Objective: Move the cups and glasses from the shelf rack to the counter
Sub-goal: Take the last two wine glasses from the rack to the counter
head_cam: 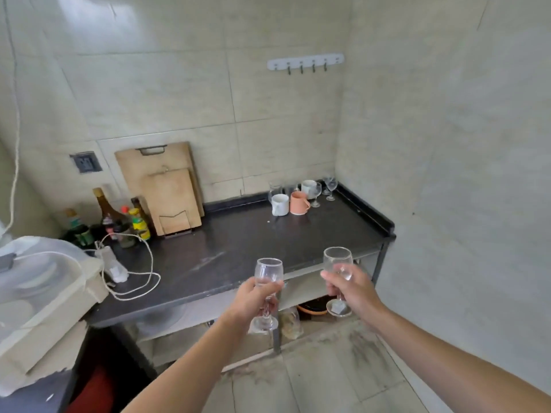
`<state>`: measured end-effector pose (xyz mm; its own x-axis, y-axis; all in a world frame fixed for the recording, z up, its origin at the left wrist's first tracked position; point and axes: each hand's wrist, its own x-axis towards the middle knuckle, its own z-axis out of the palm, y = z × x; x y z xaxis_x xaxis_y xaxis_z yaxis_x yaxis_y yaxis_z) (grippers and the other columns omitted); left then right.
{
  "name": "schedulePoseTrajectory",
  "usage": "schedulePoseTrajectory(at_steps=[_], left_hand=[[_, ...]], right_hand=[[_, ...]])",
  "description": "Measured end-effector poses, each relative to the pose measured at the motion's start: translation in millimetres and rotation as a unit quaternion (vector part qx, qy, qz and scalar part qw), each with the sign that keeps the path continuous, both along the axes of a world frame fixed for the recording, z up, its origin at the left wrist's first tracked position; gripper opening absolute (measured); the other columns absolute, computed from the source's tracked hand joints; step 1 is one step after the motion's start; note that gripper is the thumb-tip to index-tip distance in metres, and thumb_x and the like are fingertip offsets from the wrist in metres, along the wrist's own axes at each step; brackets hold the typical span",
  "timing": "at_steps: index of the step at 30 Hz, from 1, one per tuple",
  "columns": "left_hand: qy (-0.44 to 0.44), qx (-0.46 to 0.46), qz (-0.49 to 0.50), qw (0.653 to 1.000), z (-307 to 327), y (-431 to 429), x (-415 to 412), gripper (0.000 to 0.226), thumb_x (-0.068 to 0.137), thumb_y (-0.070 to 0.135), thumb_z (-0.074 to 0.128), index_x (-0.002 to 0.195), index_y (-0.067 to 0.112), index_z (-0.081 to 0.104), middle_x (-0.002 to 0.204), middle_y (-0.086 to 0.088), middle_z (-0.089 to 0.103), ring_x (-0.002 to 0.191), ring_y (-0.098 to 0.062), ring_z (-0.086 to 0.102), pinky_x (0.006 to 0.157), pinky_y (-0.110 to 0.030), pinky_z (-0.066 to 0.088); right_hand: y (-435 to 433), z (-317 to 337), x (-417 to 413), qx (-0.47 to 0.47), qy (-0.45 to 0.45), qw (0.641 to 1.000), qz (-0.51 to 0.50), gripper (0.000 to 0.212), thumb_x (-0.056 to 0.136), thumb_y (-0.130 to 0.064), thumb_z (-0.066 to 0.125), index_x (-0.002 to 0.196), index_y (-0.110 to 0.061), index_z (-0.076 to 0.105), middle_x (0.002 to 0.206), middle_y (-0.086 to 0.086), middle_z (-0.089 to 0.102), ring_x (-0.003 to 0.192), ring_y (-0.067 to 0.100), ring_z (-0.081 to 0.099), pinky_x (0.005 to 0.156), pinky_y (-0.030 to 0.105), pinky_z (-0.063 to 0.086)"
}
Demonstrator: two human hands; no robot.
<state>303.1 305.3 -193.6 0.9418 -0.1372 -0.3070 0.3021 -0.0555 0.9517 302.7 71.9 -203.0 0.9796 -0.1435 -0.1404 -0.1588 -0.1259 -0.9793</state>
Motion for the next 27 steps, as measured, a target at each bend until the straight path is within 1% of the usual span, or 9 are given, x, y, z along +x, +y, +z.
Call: schedulePoseTrajectory(at_steps=[3,5,7,11,15,18,20,23,27], left_hand=[[-0.002,-0.007,-0.005,1.000,1.0,-19.3,59.0,0.032,0.082,0.025,0.074,0.098,0.004,0.056,0.072,-0.013,0.060,0.060,-0.024,0.057,0.065,-0.035,0.045],[0.013,-0.016,-0.022,1.000,-4.5,-37.5,88.1,0.036,0.082,0.025,0.074,0.101,0.004,0.053,0.077,-0.015,0.059,0.063,-0.027,0.058,0.071,-0.039,0.043],[0.025,-0.023,-0.043,0.998,-12.1,-56.8,116.1,0.037,0.082,0.025,0.075,0.102,0.004,0.052,0.076,-0.015,0.059,0.062,-0.026,0.058,0.071,-0.041,0.042],[0.039,-0.017,-0.072,0.997,-30.8,-99.0,178.5,0.039,0.081,0.025,0.075,0.105,0.005,0.053,0.074,-0.011,0.059,0.059,-0.022,0.059,0.065,-0.036,0.043],[0.050,-0.008,-0.078,0.996,-45.9,-143.0,252.9,0.043,0.082,0.023,0.074,0.112,0.002,0.052,0.073,-0.012,0.060,0.065,-0.027,0.058,0.070,-0.038,0.049],[0.070,0.005,-0.070,0.995,-51.9,-173.1,309.8,0.041,0.084,0.021,0.073,0.114,0.003,0.052,0.079,-0.014,0.058,0.062,-0.024,0.058,0.063,-0.031,0.054],[0.073,0.019,-0.074,0.994,-51.5,-191.6,345.3,0.040,0.084,0.019,0.073,0.113,0.002,0.052,0.082,-0.015,0.059,0.061,-0.022,0.059,0.057,-0.025,0.053],[0.067,0.027,-0.067,0.995,-52.3,-213.4,392.9,0.038,0.084,0.020,0.072,0.113,0.004,0.053,0.083,-0.015,0.061,0.065,-0.022,0.061,0.055,-0.022,0.052],[0.091,0.039,-0.059,0.993,-63.9,-228.4,437.1,0.038,0.083,0.020,0.073,0.113,0.004,0.054,0.086,-0.016,0.063,0.068,-0.021,0.063,0.054,-0.020,0.052]], right_hand=[[-19.9,2.3,36.7,0.002,-0.003,0.999,-0.044,0.036,0.075,-0.038,0.079,0.102,-0.024,0.060,0.071,0.000,0.069,0.057,0.006,0.064,0.055,0.022,0.046],[-37.0,-4.1,56.0,0.006,0.007,0.998,-0.069,0.038,0.075,-0.037,0.079,0.105,-0.023,0.060,0.075,0.005,0.069,0.062,0.011,0.065,0.061,0.030,0.051],[-55.8,-11.5,76.5,0.017,0.026,0.995,-0.091,0.042,0.075,-0.037,0.080,0.109,-0.025,0.059,0.080,0.011,0.071,0.069,0.018,0.067,0.070,0.038,0.054],[-97.8,-31.2,129.4,0.006,0.043,0.992,-0.119,0.049,0.072,-0.042,0.078,0.113,-0.027,0.057,0.081,0.011,0.071,0.065,0.014,0.067,0.064,0.031,0.050],[-141.8,-51.2,202.3,0.005,0.047,0.990,-0.133,0.052,0.072,-0.041,0.078,0.117,-0.026,0.056,0.099,0.009,0.067,0.073,0.016,0.069,0.069,0.034,0.054],[-170.1,-59.7,262.0,0.011,0.061,0.990,-0.126,0.051,0.074,-0.039,0.078,0.118,-0.027,0.054,0.110,0.006,0.064,0.071,0.013,0.070,0.066,0.031,0.049],[-187.0,-61.8,300.4,0.009,0.068,0.991,-0.117,0.052,0.072,-0.041,0.079,0.117,-0.028,0.054,0.114,-0.001,0.060,0.068,0.011,0.071,0.063,0.027,0.046],[-210.1,-62.7,356.3,-0.004,0.073,0.993,-0.097,0.055,0.068,-0.045,0.080,0.115,-0.030,0.055,0.112,-0.007,0.060,0.069,0.010,0.072,0.063,0.026,0.048],[-223.3,-70.5,414.5,-0.014,0.088,0.992,-0.091,0.059,0.061,-0.048,0.081,0.112,-0.030,0.055,0.103,-0.005,0.065,0.068,0.009,0.072,0.065,0.028,0.049]])
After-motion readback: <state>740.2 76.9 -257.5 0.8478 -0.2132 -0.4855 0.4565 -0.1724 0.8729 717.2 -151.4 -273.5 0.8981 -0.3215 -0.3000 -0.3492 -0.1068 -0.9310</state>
